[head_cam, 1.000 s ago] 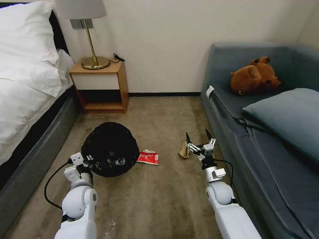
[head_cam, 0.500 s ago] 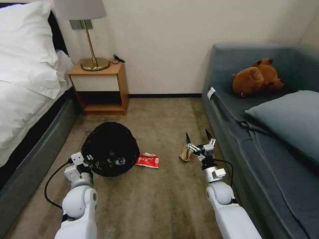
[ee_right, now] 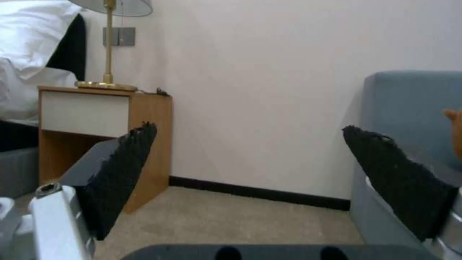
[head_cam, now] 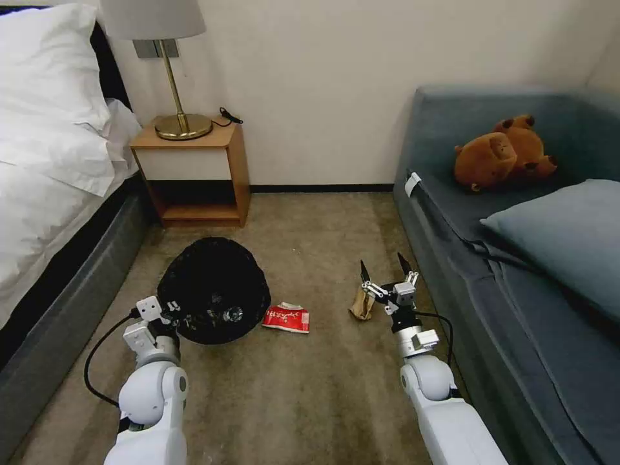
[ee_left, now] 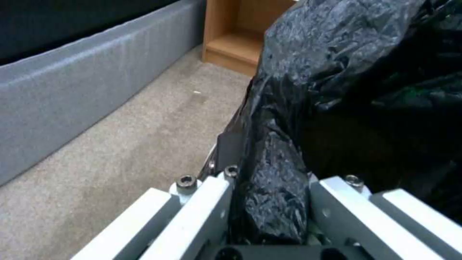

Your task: Pick up the trash bin, then pick up the garbage on the floor and place it into the trash bin.

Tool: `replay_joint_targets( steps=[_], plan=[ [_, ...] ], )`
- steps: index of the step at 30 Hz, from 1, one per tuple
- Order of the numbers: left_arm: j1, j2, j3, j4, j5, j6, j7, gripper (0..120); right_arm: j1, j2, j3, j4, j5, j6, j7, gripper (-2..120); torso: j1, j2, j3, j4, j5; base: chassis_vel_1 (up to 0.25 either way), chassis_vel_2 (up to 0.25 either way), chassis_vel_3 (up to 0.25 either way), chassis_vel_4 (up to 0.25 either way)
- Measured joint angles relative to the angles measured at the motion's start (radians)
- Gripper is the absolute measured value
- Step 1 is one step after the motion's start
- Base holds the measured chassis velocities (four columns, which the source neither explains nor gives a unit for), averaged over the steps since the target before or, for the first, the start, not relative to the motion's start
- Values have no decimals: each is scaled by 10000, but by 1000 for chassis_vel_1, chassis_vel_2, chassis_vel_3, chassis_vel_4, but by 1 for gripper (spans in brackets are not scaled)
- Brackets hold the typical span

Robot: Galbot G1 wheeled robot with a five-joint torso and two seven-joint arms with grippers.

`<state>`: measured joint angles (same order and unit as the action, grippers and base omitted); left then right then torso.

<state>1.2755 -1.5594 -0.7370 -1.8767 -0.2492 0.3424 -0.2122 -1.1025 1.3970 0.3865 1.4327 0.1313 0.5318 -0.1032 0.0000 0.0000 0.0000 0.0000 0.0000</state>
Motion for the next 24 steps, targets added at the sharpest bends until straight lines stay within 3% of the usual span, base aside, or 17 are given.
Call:
replay_joint_targets(
  steps=[24],
  plan=[
    [6, -21, 45, -25, 8, 0, 24, 2, -44, -12, 35, 39, 59, -40, 0, 99, 0, 0, 0, 0, 0, -13, 13, 15, -13]
  ],
)
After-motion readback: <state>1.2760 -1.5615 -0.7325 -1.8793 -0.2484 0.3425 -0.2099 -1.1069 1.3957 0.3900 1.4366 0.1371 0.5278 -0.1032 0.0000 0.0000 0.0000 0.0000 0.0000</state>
